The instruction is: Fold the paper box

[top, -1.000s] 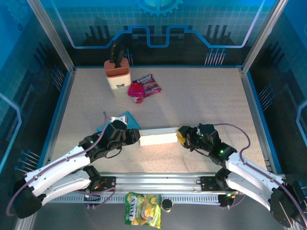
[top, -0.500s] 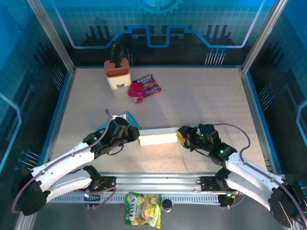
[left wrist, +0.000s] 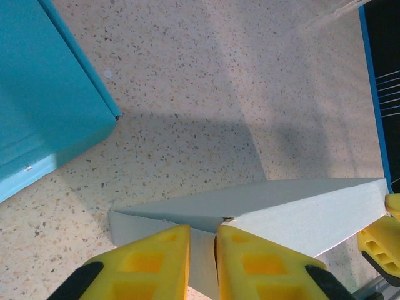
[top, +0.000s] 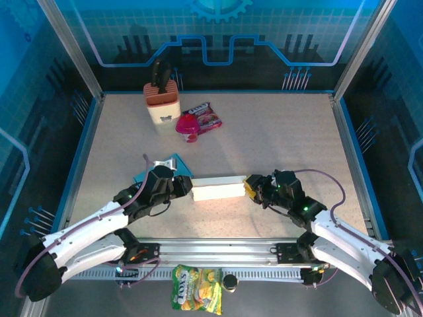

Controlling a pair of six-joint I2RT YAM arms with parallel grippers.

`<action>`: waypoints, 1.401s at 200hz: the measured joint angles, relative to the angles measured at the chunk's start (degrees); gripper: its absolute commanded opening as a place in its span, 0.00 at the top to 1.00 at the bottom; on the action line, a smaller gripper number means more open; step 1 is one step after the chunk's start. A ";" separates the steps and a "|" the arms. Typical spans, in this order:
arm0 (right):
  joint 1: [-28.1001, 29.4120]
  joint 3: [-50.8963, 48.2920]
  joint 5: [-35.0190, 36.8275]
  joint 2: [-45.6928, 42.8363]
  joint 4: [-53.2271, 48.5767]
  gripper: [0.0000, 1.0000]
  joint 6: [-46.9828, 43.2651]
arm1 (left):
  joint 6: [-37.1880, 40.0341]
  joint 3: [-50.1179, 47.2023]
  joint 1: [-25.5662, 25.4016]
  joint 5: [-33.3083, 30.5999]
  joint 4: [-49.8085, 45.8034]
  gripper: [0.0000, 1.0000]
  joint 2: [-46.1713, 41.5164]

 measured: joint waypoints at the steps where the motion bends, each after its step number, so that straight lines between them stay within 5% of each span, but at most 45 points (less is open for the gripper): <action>1: -0.02 0.00 -0.02 0.00 0.00 0.67 -0.09 | 0.00 -0.02 -0.04 0.00 0.00 0.83 -0.02; 63: -4.68 0.42 -1.70 -1.66 -2.49 0.74 -8.52 | 0.02 0.07 -8.96 -3.10 -0.15 0.85 -0.28; 111: -7.21 2.78 -3.82 -6.80 -14.84 0.73 -21.88 | -1.73 0.11 -19.23 -9.09 0.72 0.85 1.22; 141: -7.52 0.00 -3.89 -9.84 -25.11 0.71 -26.73 | -3.63 -0.44 -24.11 -10.86 1.70 0.83 9.42; 184: -10.27 -5.05 -5.92 -5.07 -28.63 0.67 -30.86 | -5.29 -0.68 -25.97 -12.63 2.78 0.77 19.39; 221: -10.82 -0.79 -6.47 -1.60 -28.74 0.58 -34.99 | -6.36 -0.28 -25.99 -14.91 2.01 0.68 17.90; 251: -10.84 2.80 -5.99 -2.21 -28.83 0.37 -38.66 | -6.91 0.09 -24.33 -15.54 -0.20 0.53 11.50; 259: -10.86 3.87 -5.29 -2.21 -29.24 0.15 -39.63 | -6.45 0.09 -22.84 -15.30 -0.98 0.49 9.40; 264: -10.86 4.74 -4.72 -2.16 -29.68 0.01 -41.03 | -6.60 0.09 -21.66 -14.97 -1.40 0.41 8.11; 274: -10.97 6.47 -3.34 -2.03 -30.36 0.00 -42.77 | -5.33 0.09 -18.03 -13.29 -2.38 0.22 5.20; 280: -11.08 7.69 -2.45 -1.92 -30.88 0.00 -44.33 | -4.76 0.09 -15.63 -12.35 -3.04 0.02 3.61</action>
